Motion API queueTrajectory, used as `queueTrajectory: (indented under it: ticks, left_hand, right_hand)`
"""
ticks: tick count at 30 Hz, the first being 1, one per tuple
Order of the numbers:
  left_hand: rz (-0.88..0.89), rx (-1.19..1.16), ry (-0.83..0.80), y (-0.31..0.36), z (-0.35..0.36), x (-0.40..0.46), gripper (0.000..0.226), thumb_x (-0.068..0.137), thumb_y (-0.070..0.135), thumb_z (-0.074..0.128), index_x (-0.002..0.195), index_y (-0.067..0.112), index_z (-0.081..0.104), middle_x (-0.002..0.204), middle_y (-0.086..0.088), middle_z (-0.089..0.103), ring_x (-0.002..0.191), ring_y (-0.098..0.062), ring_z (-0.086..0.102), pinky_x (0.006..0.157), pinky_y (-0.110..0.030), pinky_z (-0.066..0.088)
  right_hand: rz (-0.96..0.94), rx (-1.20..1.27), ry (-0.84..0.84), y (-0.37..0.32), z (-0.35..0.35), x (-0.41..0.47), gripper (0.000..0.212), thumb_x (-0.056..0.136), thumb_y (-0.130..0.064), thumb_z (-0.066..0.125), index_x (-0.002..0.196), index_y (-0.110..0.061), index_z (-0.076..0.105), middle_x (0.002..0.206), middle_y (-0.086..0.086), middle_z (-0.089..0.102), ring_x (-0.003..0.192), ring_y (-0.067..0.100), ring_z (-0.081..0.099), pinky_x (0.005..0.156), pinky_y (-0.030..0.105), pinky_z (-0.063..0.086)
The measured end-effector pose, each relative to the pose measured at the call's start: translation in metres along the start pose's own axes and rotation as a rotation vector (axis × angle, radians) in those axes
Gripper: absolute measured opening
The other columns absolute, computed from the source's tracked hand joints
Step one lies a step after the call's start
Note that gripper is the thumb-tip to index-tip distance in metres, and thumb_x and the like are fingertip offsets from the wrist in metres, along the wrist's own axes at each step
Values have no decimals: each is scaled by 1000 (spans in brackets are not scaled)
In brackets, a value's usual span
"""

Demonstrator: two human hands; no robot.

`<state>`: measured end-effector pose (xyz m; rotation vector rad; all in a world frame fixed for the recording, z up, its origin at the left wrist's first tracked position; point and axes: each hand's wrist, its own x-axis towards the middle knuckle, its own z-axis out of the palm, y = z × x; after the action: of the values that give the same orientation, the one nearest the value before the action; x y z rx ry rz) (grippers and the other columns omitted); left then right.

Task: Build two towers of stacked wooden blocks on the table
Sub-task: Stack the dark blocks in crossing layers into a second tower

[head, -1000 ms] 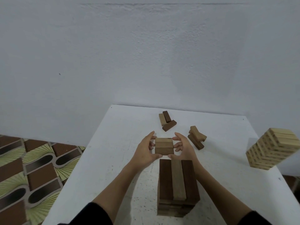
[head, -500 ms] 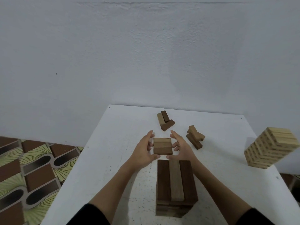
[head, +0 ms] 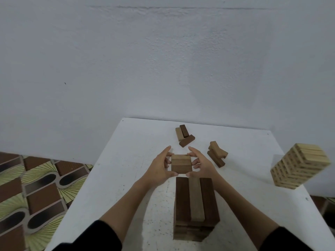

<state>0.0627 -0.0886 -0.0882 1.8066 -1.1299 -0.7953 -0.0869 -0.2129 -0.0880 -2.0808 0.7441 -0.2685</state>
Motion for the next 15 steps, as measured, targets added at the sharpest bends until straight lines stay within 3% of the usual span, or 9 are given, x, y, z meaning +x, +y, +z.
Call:
queueTrajectory:
  ticks: [2, 4, 7, 12, 15]
  left_hand:
    - [4, 30, -4, 7, -5, -1, 96, 70, 14, 83, 147, 22, 26, 127, 3, 47, 100, -12, 50, 79, -16, 44]
    - [37, 65, 8, 18, -15, -3, 99, 68, 22, 85, 147, 25, 24, 125, 8, 47, 100, -9, 50, 80, -15, 42]
    - [122, 95, 32, 45, -34, -9, 99, 70, 23, 84, 147, 25, 22, 123, 9, 48, 102, -9, 50, 85, -21, 45]
    - [216, 14, 82, 100, -58, -29, 95, 70, 18, 83, 144, 29, 25, 113, 16, 49, 104, -4, 52, 80, -10, 45]
    - [268, -61, 50, 122, -66, -50, 96, 68, 17, 85, 143, 29, 26, 114, 14, 52, 107, -3, 53, 88, -13, 46]
  right_hand:
    - [8, 32, -12, -6, -5, -3, 95, 66, -12, 82, 141, -23, 26, 134, 5, 46, 84, 9, 52, 68, 10, 44]
    - [-17, 110, 27, -17, -13, -11, 90, 66, -11, 82, 135, -33, 28, 131, 0, 47, 89, 11, 52, 74, 17, 46]
    - [-76, 161, 98, -46, -31, -24, 88, 70, -8, 81, 139, -33, 33, 129, -4, 49, 96, 13, 53, 86, 28, 49]
    - [-196, 218, 139, -100, -67, -52, 85, 72, -10, 79, 138, -39, 34, 125, -11, 52, 96, 4, 56, 87, 21, 49]
    - [-254, 303, 149, -121, -77, -77, 82, 72, -3, 77, 136, -36, 38, 121, -6, 54, 97, 9, 57, 91, 23, 48]
